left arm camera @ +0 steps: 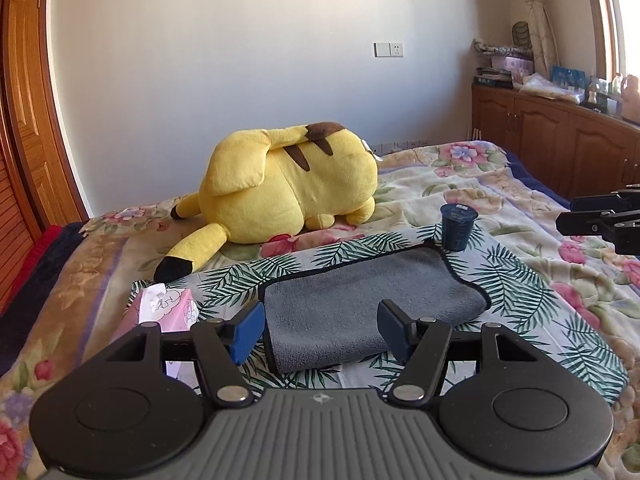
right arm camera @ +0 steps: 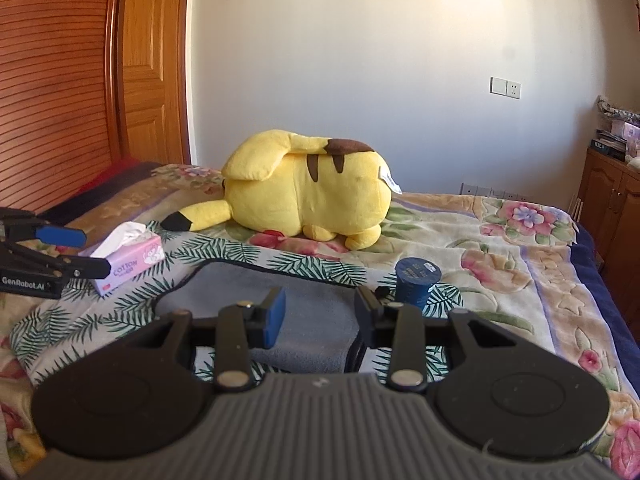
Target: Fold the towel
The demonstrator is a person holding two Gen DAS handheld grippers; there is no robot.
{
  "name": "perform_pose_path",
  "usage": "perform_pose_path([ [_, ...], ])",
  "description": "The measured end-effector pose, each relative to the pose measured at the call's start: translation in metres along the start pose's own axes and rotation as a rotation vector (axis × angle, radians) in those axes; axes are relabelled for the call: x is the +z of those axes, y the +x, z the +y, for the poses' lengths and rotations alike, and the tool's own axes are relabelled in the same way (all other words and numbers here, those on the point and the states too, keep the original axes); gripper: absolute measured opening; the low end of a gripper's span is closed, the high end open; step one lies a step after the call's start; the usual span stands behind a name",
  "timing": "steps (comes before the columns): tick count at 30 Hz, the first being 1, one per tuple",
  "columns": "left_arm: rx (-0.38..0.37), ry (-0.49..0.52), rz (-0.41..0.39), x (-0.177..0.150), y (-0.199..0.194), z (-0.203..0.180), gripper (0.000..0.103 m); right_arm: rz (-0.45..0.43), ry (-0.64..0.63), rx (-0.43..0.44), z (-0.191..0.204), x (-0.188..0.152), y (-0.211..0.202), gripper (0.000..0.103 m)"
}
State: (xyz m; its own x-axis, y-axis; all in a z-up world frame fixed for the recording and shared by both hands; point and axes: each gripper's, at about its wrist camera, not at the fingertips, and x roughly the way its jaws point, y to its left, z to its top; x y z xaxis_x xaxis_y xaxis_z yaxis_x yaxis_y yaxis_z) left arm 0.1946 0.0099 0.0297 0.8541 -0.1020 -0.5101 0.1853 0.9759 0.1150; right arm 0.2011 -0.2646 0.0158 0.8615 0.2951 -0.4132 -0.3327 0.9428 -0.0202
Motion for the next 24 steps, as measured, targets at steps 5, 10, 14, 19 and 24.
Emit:
perform_pose_path([
  [5, -0.003, 0.007, -0.004, -0.006, -0.028, -0.002, 0.045, 0.005, 0.005, -0.01, 0.003, -0.004, -0.02, 0.041],
  [10, 0.0, 0.009, -0.004, -0.014, -0.051, -0.002, 0.046, 0.013, 0.003, -0.02, 0.008, -0.013, -0.036, 0.045],
  [14, -0.001, 0.01, -0.003, -0.019, -0.064, -0.004, 0.049, 0.017, 0.007, -0.021, 0.011, -0.02, -0.048, 0.047],
  [19, -0.007, 0.001, -0.007, -0.025, -0.078, -0.007, 0.058, 0.017, 0.009, -0.023, 0.016, -0.024, -0.061, 0.051],
  [24, -0.001, 0.013, -0.008, -0.034, -0.09, -0.017, 0.071, 0.006, 0.012, -0.034, 0.02, -0.026, -0.071, 0.073],
])
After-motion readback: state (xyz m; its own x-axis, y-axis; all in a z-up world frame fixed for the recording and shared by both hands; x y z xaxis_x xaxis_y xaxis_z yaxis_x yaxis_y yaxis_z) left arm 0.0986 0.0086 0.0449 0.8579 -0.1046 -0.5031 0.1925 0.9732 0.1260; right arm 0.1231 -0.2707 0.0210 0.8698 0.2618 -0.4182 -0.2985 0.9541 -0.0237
